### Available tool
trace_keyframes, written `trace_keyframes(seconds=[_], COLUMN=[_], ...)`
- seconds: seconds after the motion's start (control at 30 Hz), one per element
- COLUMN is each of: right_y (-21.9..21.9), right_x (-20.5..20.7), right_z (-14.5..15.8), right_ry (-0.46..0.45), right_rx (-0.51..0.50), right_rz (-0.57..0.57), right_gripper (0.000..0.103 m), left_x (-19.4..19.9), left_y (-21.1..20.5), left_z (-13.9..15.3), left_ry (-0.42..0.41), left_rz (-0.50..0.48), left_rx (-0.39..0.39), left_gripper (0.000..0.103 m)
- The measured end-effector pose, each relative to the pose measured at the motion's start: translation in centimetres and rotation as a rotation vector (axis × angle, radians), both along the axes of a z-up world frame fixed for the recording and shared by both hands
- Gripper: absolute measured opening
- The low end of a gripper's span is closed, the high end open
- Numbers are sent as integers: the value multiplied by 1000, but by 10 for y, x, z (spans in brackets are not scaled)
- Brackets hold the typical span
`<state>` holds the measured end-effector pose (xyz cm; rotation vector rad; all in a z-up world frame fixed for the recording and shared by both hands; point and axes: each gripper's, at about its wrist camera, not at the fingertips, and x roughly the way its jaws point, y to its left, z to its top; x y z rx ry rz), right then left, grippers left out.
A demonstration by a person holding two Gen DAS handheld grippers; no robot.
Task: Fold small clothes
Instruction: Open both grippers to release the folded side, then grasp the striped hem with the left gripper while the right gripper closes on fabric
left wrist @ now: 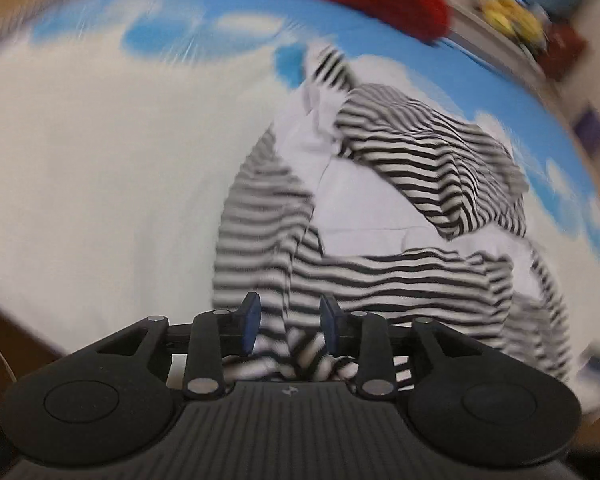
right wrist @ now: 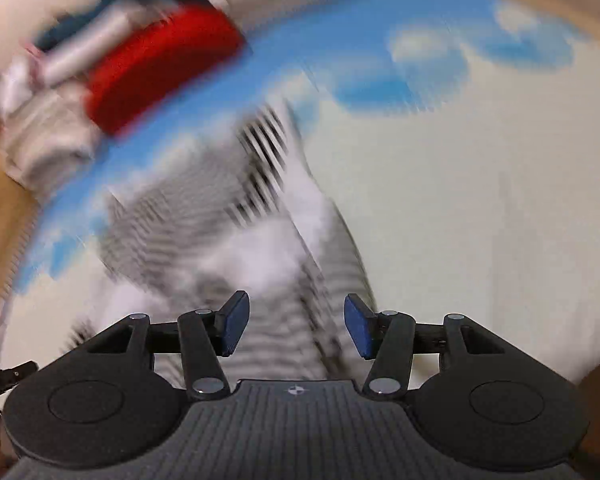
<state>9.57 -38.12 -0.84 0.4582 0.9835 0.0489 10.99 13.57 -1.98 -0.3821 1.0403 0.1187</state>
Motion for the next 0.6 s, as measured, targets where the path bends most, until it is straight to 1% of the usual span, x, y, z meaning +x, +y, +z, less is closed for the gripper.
trace_keyframes(seconds=[0.03, 0.07, 0.1, 0.13, 0.17, 0.2, 0.23, 0.3, 0.37, 0.4, 0.5, 0.53, 0.6], right_y=[-2, -3, -3, -2, 1, 3, 4, 5, 7, 8, 10, 9, 8], right_x=[0, 0, 2, 3, 6, 7, 9, 9, 9, 10, 10, 10, 10], right_z=[-14, -21, -27, -30, -32, -34, -36, -43, -50, -52, -62, -65, -63], right_ry=[81, 108, 129, 139, 146, 156, 169, 198, 225, 237, 260, 274, 268], right_rx=[21, 71, 109, 113, 99, 78, 63, 52, 35, 19, -18, -21, -14], right_rz=[-31, -47, -50, -50, -52, -55, -60, -65, -65, -63, -65, -76, -89], right_gripper=[56, 55, 55, 56, 57, 60, 62, 63, 63, 63, 64, 64, 64], left_x=[1, 1, 2, 2, 2, 2, 2, 1, 2, 2, 2, 2, 2], left_y=[6, 9, 12, 15, 18, 21, 24, 32, 39, 40, 41, 41, 40], left_z=[-7, -10, -13, -14, -16, -18, -22, -30, -41, -44, -45, -43, -41], left_ry=[28, 43, 54, 63, 70, 77, 89, 104, 149, 154, 145, 134, 114], left_rz=[27, 39, 46, 54, 62, 68, 77, 98, 130, 140, 144, 150, 158], left_rx=[-48, -60, -55, -44, -39, -43, -55, -81, -101, -118, -142, -156, -180], left_gripper=[47, 48, 49, 53, 58, 61, 61, 62, 62, 62, 62, 62, 62])
